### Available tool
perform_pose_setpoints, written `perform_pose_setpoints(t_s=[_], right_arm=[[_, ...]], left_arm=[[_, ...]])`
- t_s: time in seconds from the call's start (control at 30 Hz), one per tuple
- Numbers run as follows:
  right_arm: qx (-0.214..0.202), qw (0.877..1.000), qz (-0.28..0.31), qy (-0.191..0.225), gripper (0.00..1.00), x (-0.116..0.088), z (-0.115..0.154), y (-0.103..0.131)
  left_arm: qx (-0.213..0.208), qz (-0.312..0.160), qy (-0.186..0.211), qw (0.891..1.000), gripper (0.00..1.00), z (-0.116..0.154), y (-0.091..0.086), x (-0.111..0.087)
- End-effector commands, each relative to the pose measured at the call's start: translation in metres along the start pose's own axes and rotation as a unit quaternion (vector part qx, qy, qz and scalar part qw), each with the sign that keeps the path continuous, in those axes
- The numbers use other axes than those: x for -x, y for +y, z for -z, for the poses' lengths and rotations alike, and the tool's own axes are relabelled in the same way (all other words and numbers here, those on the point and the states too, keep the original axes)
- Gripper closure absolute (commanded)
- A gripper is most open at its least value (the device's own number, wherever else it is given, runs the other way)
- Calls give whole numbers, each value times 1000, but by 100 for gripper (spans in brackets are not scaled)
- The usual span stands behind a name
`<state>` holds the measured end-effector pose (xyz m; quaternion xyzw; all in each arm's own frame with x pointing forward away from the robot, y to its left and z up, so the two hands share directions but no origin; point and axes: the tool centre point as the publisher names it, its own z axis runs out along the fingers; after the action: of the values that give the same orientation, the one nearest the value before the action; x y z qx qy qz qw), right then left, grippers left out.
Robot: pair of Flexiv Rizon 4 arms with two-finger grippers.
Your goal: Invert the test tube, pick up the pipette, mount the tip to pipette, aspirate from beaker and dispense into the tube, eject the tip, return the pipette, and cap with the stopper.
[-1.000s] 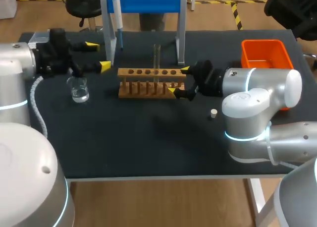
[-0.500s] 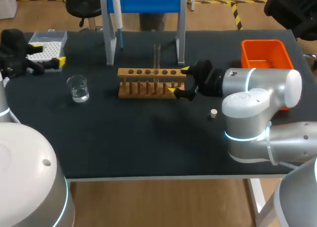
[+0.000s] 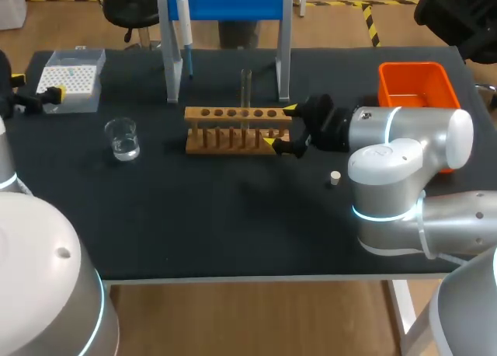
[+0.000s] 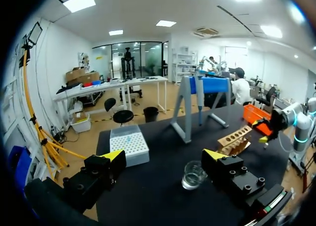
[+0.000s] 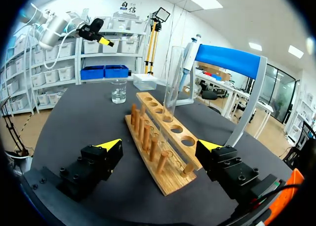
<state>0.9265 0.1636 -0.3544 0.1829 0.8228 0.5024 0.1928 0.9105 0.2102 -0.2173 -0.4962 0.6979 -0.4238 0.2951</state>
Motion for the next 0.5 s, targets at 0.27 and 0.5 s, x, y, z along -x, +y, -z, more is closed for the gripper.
perform_pose_setpoints(t_s=[0.27, 0.5], right_arm=[[1, 1000, 0, 0, 0, 0, 0, -1], [1, 1000, 0, 0, 0, 0, 0, -1]], left_arm=[[18, 11, -71, 997, 0, -59, -9, 27], [28, 23, -89, 995, 0, -83, -3, 45]])
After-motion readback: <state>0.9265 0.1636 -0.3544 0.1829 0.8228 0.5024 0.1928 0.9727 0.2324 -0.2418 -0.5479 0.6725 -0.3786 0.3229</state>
